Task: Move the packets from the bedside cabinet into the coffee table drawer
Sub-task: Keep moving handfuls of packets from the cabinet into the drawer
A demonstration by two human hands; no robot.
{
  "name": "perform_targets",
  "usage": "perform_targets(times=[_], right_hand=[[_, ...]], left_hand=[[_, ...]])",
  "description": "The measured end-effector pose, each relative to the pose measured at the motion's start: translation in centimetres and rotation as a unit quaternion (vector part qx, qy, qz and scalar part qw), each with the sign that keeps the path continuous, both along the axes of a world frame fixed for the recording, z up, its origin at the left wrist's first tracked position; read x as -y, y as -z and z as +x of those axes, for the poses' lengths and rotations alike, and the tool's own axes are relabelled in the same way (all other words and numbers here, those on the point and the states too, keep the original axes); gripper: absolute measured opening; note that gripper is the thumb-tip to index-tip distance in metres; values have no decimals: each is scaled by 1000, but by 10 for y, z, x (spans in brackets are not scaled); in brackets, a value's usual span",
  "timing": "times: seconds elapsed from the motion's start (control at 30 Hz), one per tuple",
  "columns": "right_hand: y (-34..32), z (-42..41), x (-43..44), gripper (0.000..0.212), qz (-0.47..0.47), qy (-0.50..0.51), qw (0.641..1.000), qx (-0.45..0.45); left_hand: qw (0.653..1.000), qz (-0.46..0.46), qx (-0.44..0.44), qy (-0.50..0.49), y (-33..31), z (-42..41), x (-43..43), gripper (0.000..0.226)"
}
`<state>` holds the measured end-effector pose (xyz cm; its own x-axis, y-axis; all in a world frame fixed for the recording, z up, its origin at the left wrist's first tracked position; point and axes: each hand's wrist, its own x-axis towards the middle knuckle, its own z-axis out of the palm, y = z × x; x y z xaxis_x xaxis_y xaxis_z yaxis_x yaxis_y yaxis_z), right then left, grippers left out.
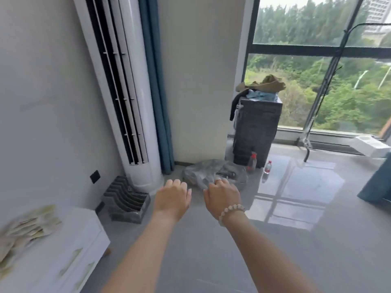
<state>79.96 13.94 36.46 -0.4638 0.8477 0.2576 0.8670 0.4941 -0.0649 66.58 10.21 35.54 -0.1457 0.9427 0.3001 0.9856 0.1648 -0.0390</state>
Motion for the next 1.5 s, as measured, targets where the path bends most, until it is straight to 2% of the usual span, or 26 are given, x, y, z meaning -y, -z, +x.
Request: perform_targets(times=[0.3,0.63,1.0,1.17,1.33,1.5], right_hand=[[8,-128,-37,39,-22,-225,974,29],[5,-233,-79,39,-53,-367,928,41],[25,-321,-46,38,-68,-490,868,43],[35,-363,-25,37,-61,-514,854,54],[43,-420,-10,35,-35,-525,846,81],[41,-505,11,36,-11,-534,839,100]], left_hand=[[980,-52,10,-191,2,-102,13,39],[937,-75,17,-341,-8,-167,6,35],[883,-91,14,-460,12,-220,50,35],[870,-86,13,-485,25,-258,72,35],[864,-86,5,-495,38,-318,86,37],[856,-23,38,-516,44,-401,111,36]])
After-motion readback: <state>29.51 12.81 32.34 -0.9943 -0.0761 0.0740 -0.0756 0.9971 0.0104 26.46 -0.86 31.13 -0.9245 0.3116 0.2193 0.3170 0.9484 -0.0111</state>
